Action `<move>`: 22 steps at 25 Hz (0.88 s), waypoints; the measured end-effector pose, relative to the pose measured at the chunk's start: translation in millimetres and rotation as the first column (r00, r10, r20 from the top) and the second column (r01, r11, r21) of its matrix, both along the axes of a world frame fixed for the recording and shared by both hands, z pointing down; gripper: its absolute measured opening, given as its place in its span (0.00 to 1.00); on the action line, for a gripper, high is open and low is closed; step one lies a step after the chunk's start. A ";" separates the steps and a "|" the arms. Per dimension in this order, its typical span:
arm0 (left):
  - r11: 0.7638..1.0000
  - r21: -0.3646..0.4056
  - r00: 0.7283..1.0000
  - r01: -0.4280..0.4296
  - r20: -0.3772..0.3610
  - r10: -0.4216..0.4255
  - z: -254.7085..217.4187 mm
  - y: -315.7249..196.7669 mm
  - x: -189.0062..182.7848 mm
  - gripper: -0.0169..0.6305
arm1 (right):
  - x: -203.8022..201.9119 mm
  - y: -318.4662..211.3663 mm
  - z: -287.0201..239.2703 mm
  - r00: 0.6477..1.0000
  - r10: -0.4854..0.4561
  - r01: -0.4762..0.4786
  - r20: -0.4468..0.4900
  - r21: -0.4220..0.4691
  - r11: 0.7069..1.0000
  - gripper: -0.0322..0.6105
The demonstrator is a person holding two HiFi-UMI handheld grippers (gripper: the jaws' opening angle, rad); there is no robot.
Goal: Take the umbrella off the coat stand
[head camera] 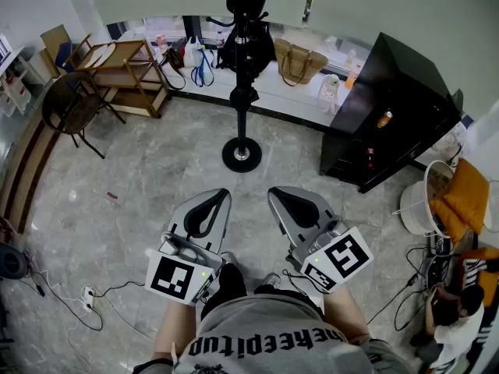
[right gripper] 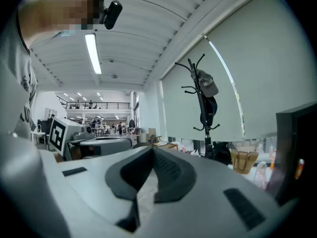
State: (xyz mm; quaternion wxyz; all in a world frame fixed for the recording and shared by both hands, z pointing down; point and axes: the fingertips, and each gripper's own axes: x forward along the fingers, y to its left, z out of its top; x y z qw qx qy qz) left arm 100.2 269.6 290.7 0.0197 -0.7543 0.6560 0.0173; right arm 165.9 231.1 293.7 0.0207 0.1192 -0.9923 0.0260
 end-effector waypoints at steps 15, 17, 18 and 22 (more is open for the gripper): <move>0.999 -0.002 0.999 -0.041 0.007 0.041 -2.5 -15.9 -17.8 0.05 | -20.1 -10.6 -2.2 1.000 0.023 -0.023 -0.001 0.015 1.000 0.07; 0.999 -0.006 0.999 -0.048 0.005 0.048 -0.3 -19.0 -23.7 0.05 | -25.8 -13.3 -0.7 1.000 0.029 -0.029 0.003 0.005 1.000 0.07; 0.999 -0.008 0.999 -0.052 0.006 0.052 0.8 -20.9 -26.6 0.05 | -28.4 -15.1 0.0 0.999 0.033 -0.033 0.009 -0.004 0.999 0.07; 0.997 -0.012 0.997 -0.076 0.014 0.076 0.6 -28.7 -38.2 0.05 | -40.1 -22.4 0.4 0.998 0.054 -0.053 0.036 -0.021 0.998 0.07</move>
